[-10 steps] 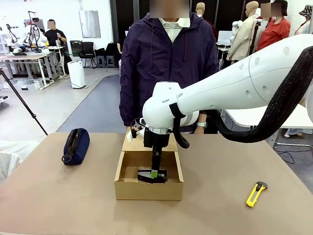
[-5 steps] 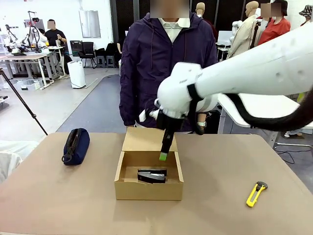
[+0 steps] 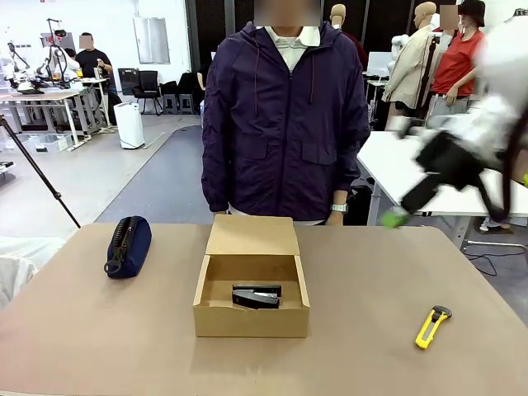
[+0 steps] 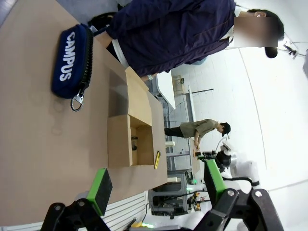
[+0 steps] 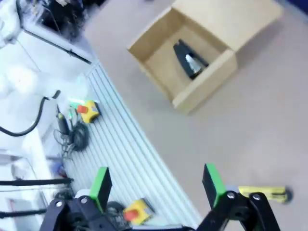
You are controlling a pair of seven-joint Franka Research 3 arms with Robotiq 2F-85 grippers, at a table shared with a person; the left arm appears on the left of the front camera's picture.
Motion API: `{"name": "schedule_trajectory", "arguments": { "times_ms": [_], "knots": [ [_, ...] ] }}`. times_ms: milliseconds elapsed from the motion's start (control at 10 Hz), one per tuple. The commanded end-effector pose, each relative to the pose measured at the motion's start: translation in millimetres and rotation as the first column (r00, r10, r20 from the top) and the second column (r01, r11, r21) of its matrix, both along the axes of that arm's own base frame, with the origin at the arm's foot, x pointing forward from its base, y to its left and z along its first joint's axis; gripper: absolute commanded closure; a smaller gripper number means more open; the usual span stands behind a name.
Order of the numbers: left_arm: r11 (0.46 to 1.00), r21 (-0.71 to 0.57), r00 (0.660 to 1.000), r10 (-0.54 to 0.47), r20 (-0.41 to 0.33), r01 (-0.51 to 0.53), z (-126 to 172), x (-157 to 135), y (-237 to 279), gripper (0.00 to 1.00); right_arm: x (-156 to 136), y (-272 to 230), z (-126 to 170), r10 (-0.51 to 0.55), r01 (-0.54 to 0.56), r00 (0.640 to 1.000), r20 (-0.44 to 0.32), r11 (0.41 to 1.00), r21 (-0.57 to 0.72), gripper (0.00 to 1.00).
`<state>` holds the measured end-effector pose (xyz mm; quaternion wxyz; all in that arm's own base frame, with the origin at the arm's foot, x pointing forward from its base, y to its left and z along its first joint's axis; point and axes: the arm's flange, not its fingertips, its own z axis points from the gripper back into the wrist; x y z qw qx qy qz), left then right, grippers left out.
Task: Pack the items into the box.
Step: Pick up the item specified by the human and place it in the Mailer Box.
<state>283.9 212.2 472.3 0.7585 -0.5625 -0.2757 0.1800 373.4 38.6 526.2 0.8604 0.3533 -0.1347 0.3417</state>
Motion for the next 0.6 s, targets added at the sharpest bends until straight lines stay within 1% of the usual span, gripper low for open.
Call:
{"name": "schedule_trajectory", "arguments": {
  "times_ms": [0, 100, 200, 300, 400, 500],
  "knots": [
    [1.000, -0.008, 1.000, 0.000, 0.024, 0.000, 1.5, -0.2, -0.2, 0.00, -46.4, -63.3, -20.4, -0.281, 0.286, 0.958, -0.059, 0.917, 0.278, 0.00],
    [1.000, -0.008, 1.000, 0.000, 0.024, 0.000, 1.5, -0.2, -0.2, 0.00, -69.7, -93.4, -35.3, -0.384, 0.396, 0.916, -0.115, 0.821, 0.411, 0.00],
    [1.000, -0.008, 1.000, 0.000, 0.024, 0.000, 1.5, -0.2, -0.2, 0.00, -87.0, -117.5, -52.2, -0.440, 0.466, 0.880, -0.178, 0.727, 0.505, 0.00],
    [1.000, -0.008, 1.000, 0.000, 0.024, 0.000, 1.5, -0.2, -0.2, 0.00, -100.7, -137.7, -68.2, -0.487, 0.502, 0.851, -0.194, 0.651, 0.570, 0.00],
    [1.000, -0.008, 1.000, 0.000, 0.024, 0.000, 1.5, -0.2, -0.2, 0.00, -101.5, -146.8, -84.6, -0.509, 0.517, 0.837, -0.198, 0.621, 0.589, 0.00],
    [1.000, -0.008, 1.000, 0.000, 0.024, 0.000, 1.5, -0.2, -0.2, 0.00, -86.1, -145.3, -50.4, -0.394, 0.436, 0.900, -0.187, 0.788, 0.434, 0.00]
  ]
}}
